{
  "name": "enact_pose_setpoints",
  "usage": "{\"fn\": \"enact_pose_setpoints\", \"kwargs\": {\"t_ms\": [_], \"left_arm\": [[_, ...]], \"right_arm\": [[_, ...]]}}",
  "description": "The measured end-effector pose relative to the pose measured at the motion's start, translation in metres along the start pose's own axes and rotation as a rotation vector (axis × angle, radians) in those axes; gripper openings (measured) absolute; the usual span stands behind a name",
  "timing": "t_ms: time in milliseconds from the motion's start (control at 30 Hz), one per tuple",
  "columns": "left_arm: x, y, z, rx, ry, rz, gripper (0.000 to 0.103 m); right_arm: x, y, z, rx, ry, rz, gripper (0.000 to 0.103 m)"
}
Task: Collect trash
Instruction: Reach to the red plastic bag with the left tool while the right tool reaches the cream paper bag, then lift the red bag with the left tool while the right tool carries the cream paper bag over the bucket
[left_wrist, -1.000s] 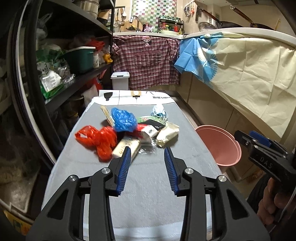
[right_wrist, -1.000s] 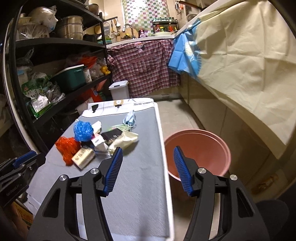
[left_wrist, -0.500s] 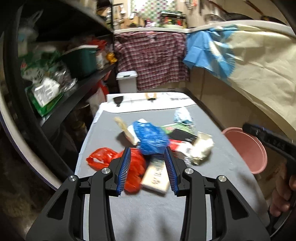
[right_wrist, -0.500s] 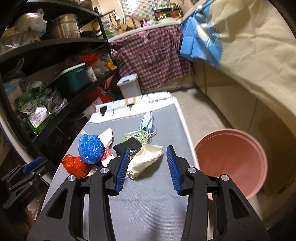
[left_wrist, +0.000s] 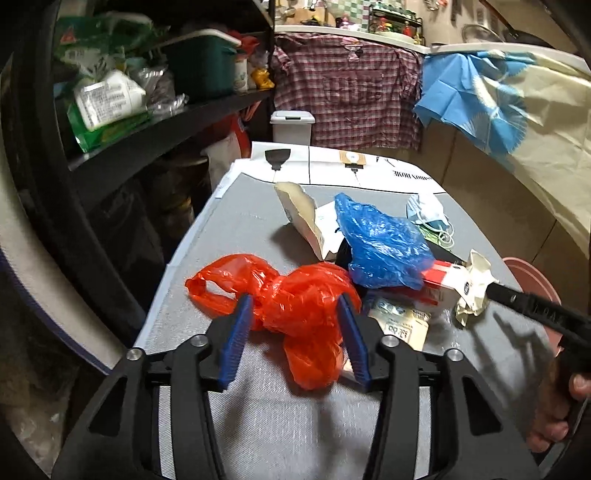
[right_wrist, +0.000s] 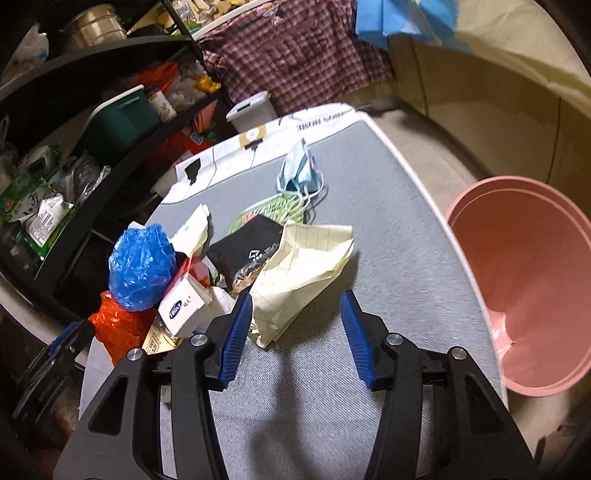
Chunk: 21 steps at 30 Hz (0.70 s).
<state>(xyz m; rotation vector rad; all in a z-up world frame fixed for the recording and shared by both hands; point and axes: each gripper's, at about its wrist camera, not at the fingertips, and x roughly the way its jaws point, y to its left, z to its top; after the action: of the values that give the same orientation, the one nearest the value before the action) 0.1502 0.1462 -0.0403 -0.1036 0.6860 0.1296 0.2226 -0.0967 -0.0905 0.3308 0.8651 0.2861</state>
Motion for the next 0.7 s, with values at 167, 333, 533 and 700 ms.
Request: {"fn": "enact_pose_setpoints", "kwargs": {"t_ms": [167, 333, 533, 700], "left_arm": [[0.012, -0.011, 0.001, 0.052, 0.02, -0.013, 0.048], [0.02, -0.014, 0.001, 0.052, 0.041, 0.001, 0.048], [0.021, -0.011, 0.001, 0.045, 0.051, -0.007, 0.034], [0.016, -0.011, 0.002, 0.048, 0.056, -0.002, 0.023]], "right_arm": [[0.015, -0.003, 0.002, 0.015, 0.032, 0.011, 0.051], [0.019, -0.002, 0.002, 0.017, 0.041, 0.007, 0.044], [0.013, -0.002, 0.003, 0.014, 0.029, 0.009, 0.019], [0.0, -0.001, 0.005, -0.003, 0.011, 0.007, 0.012]]}}
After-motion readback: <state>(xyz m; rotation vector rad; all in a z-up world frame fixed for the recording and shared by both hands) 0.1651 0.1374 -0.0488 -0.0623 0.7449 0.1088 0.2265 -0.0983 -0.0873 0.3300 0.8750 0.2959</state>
